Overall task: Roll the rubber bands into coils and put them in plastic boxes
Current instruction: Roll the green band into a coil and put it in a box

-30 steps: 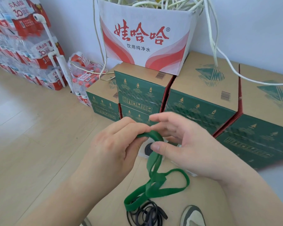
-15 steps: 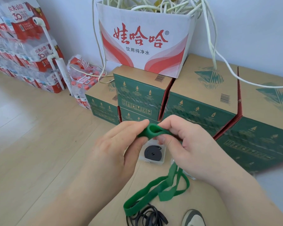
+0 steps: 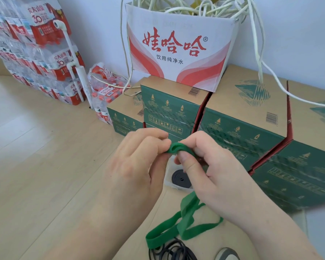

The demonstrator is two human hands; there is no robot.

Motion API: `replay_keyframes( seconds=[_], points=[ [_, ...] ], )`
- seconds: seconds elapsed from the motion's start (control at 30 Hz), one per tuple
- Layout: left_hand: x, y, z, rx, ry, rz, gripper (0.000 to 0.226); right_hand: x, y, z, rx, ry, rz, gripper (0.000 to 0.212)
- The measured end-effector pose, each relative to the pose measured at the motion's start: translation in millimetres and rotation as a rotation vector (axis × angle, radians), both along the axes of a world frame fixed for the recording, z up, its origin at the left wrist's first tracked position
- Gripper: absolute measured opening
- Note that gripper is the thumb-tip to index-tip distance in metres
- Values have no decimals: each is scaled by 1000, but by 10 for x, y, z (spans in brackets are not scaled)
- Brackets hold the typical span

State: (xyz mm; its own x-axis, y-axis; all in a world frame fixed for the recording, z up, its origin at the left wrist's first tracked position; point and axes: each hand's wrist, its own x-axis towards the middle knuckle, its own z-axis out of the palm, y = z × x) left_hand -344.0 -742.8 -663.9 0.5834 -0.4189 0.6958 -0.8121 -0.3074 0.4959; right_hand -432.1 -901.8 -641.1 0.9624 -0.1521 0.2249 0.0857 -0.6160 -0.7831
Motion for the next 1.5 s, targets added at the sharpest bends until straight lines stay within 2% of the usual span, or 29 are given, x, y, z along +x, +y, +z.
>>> replay_keyframes(
  seconds=[0.17,0.23,0.4,0.6,0.73,0.93,1.13,1.33,1.5],
  points=[
    [56,5,-31,169,-37,43,5,12,-16,-69,-201,-76,-120,7],
    [27,4,-43,168,4,8,4,16,2,-92,-204,-76,-140,10],
    [39,-6,-66,83,157,-18,32,41,23,-51,-233,-56,-110,8],
    [79,5,-48,67,82,-30,22,26,13,8,-264,8,-102,4],
    [69,8,-57,74,39,-11,14,26,43,21,-163,77,-41,4],
    [25,-21,-11,29,24,71,7,13,123,63,114,92,-65,10],
    [-16,-74,-47,10,40,61,6,15,163,42,72,2,-143,15],
    [-3,-76,-56,-79,98,-21,7,6,171,15,247,-44,-179,11],
    [-43,-57,-43,-61,81,-16,17,18,148,-6,235,-62,-168,10]
  ],
)
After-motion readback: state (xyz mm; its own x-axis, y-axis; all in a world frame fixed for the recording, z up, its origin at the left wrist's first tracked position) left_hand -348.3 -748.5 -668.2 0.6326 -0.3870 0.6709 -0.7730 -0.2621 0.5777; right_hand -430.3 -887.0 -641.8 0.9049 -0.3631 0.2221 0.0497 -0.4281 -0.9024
